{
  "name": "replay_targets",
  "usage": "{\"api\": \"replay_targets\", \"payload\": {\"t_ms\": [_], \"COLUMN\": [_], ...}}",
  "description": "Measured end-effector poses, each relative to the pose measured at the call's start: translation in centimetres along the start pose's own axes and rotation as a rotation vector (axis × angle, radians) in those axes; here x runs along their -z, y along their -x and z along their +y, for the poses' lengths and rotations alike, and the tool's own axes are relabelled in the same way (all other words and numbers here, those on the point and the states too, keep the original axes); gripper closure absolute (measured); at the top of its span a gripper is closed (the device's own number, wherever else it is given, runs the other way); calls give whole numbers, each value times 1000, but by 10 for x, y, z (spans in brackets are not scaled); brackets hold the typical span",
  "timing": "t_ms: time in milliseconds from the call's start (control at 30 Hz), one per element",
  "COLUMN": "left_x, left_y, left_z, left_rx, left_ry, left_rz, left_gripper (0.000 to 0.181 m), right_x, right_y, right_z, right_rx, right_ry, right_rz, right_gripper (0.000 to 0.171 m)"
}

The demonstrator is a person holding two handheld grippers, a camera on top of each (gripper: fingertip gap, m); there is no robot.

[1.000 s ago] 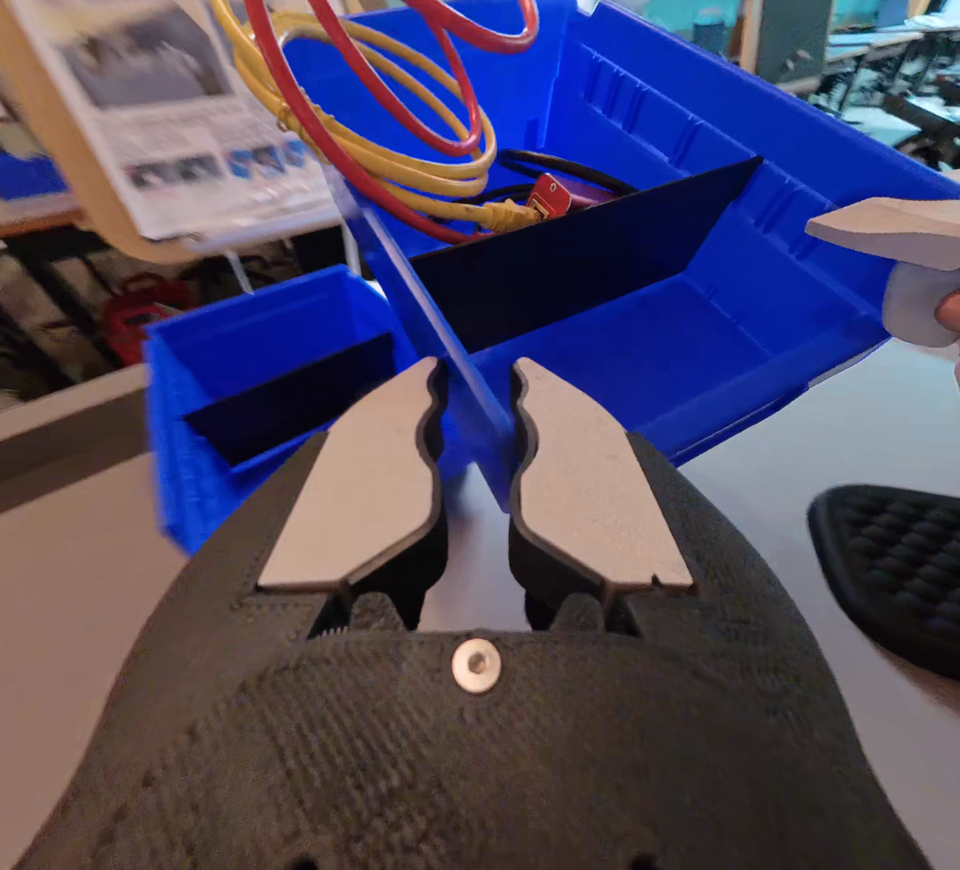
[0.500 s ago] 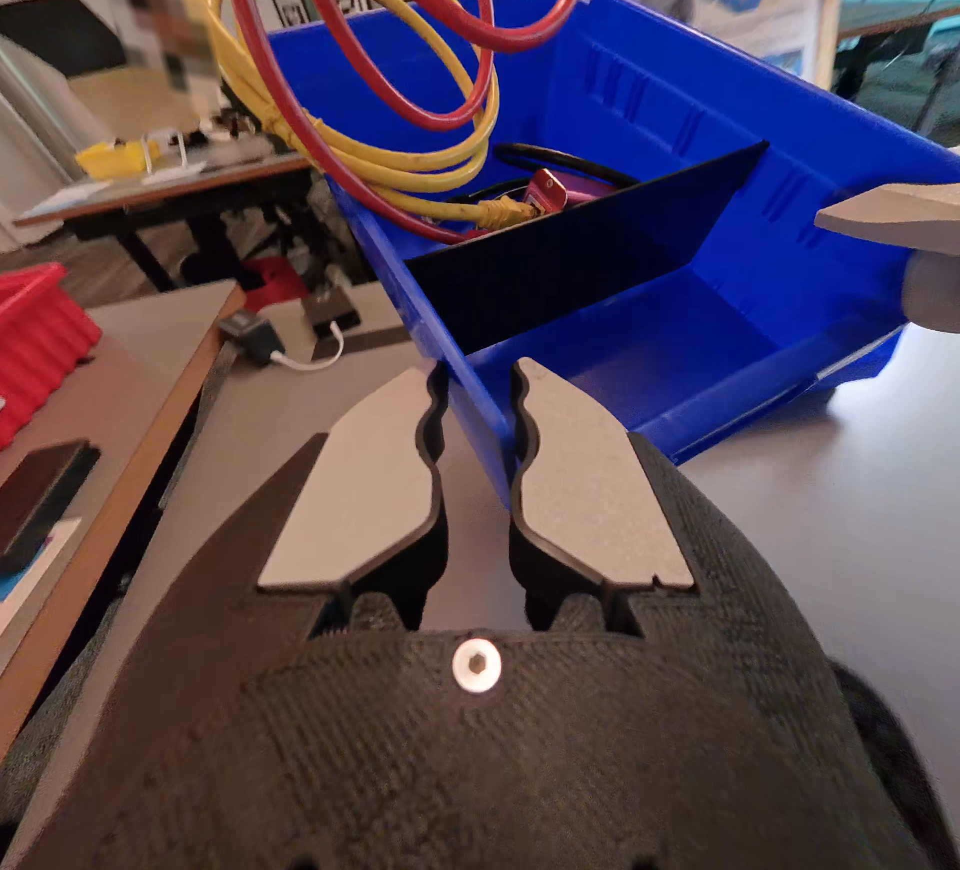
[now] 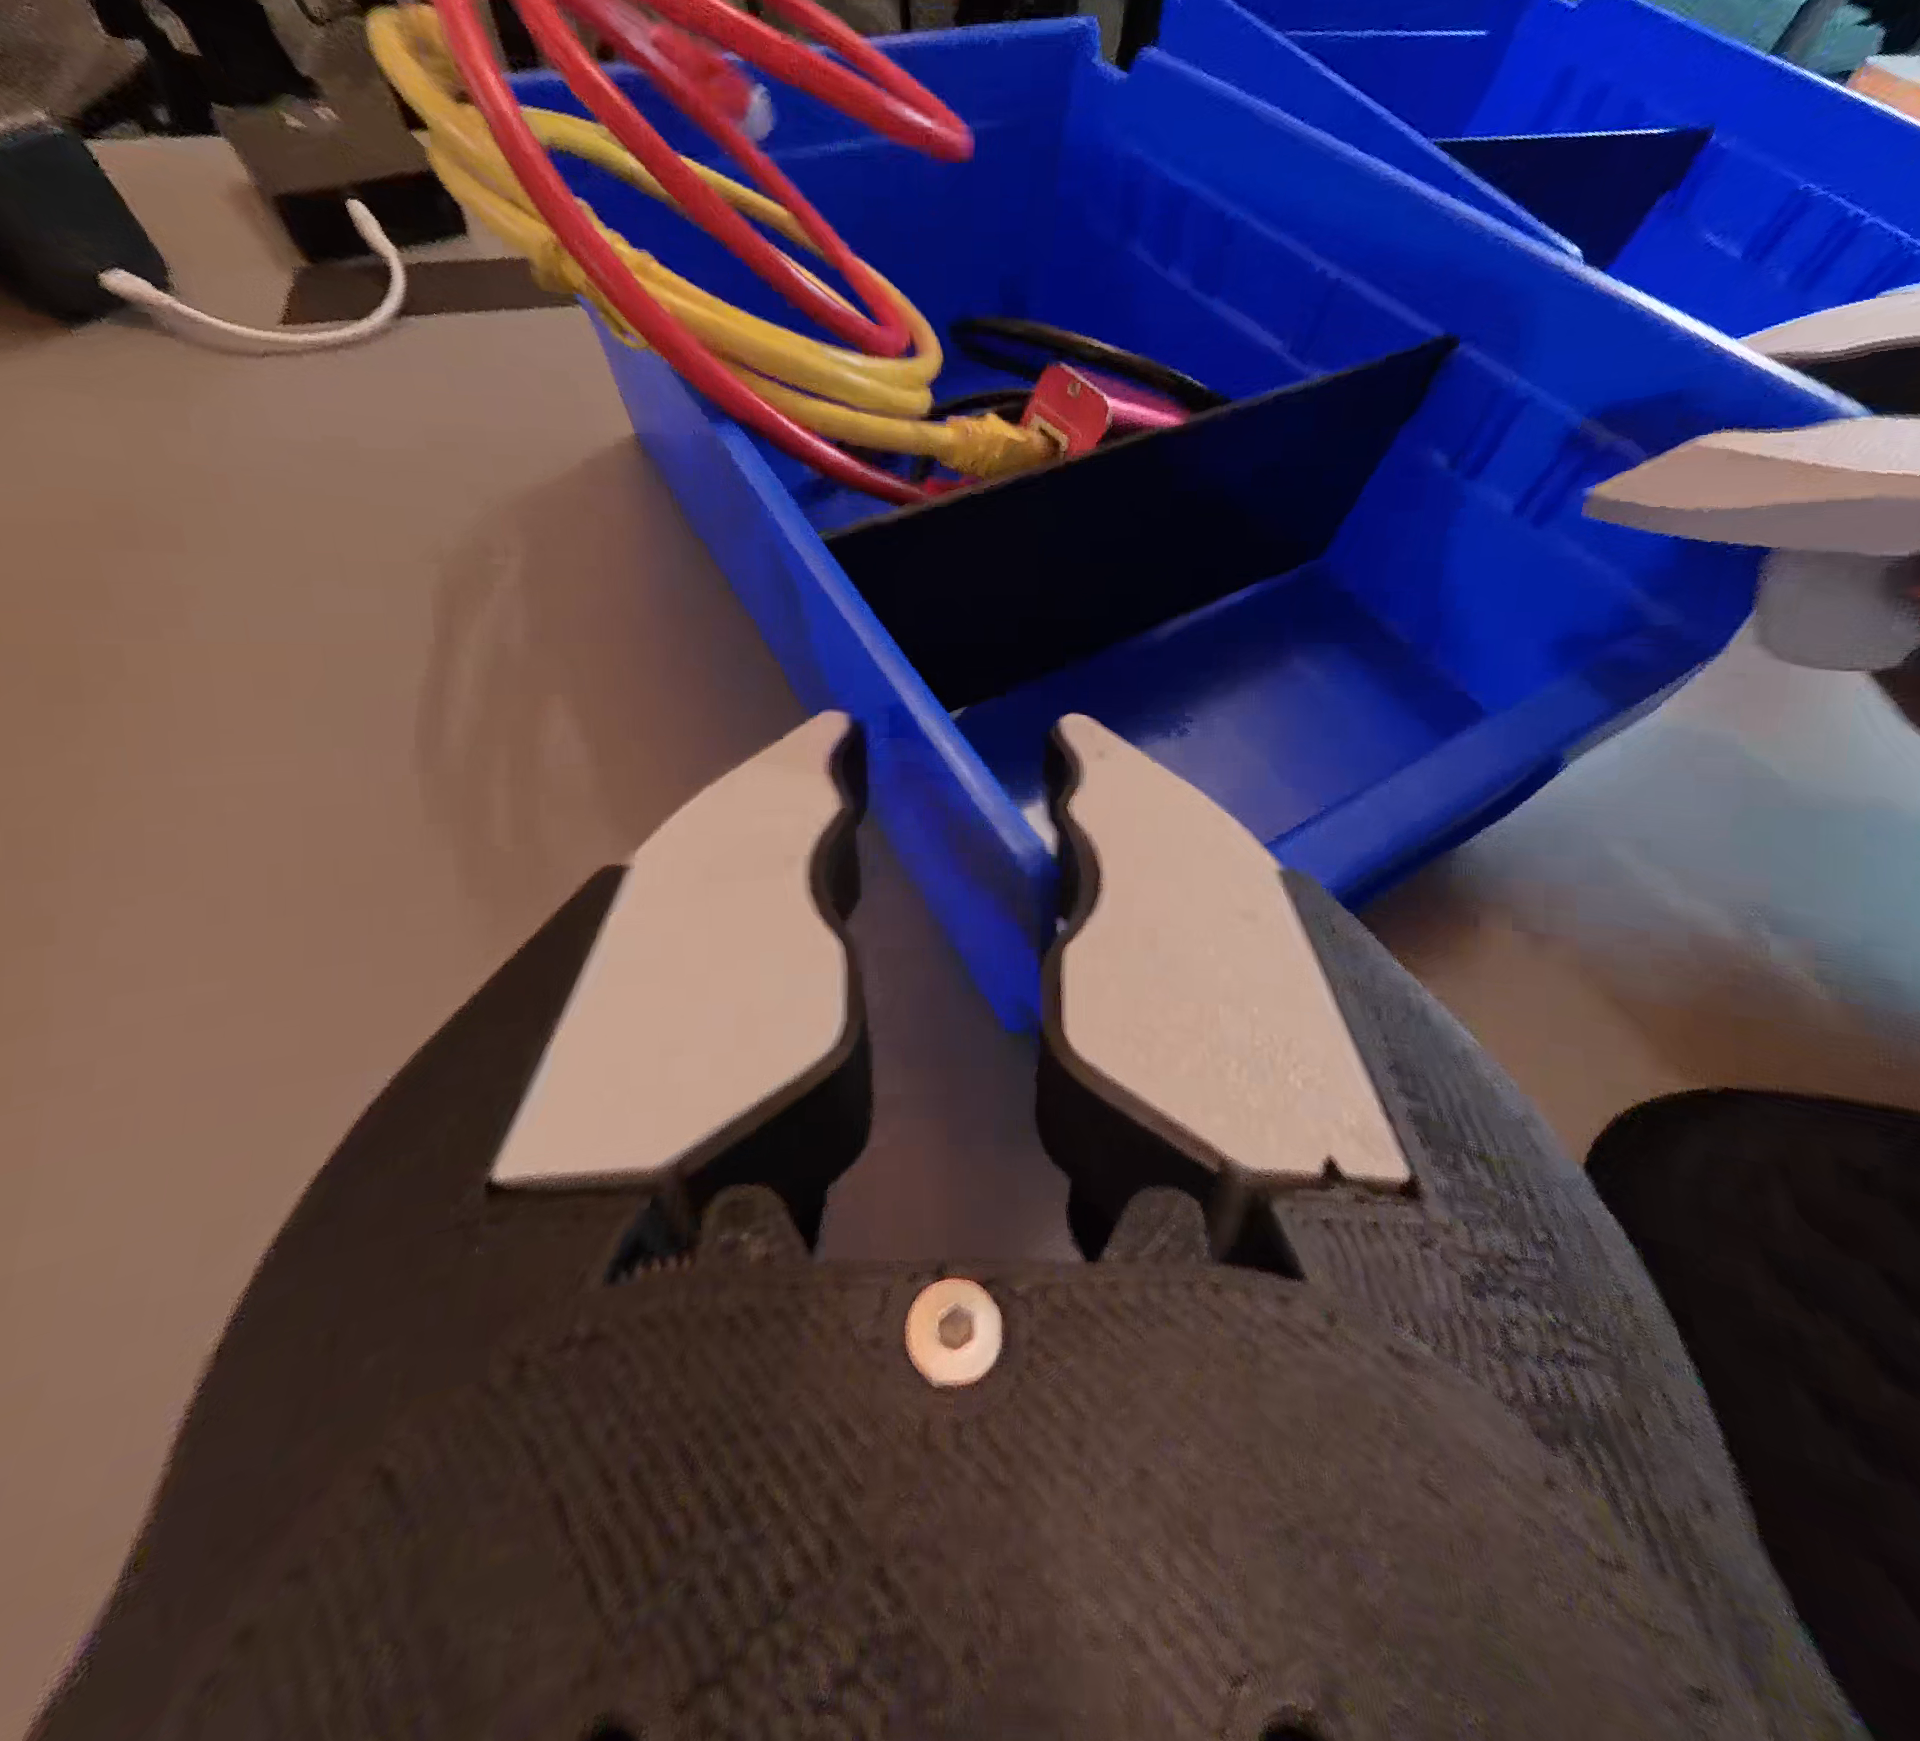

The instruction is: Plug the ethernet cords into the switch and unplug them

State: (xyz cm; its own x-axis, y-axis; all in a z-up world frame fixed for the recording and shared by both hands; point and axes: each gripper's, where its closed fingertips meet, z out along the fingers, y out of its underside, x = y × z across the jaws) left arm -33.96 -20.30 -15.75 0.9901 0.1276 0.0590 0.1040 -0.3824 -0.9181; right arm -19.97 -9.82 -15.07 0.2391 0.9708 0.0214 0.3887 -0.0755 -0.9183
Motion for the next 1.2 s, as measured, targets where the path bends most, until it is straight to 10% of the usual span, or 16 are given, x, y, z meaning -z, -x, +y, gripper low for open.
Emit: {"api": "replay_targets", "payload": {"t_ms": [33, 300, 433, 967, 1200], "left_x": [5, 33, 19, -46, -98], "left_y": [3, -42, -73, -109, -117], "left_z": [-8, -54, -53, 49, 28], "left_rx": [-20, -438, -490, -672, -698], "left_ry": [-1, 56, 90, 533, 478], "left_rz": [-19, 12, 86, 331, 256], "left_gripper": [137, 124, 124, 134, 147], "right_x": [10, 47, 39, 215, 250], "right_y": [-4, -77, -116, -195, -254], "right_z": [-8, 36, 93, 172, 155], "right_rx": [27, 426, 595, 468, 385], "right_ry": [-29, 414, 683, 730, 556], "right_rz": [-15, -86, 3, 187, 445], "right_gripper": [135, 103, 134, 143, 132]}}
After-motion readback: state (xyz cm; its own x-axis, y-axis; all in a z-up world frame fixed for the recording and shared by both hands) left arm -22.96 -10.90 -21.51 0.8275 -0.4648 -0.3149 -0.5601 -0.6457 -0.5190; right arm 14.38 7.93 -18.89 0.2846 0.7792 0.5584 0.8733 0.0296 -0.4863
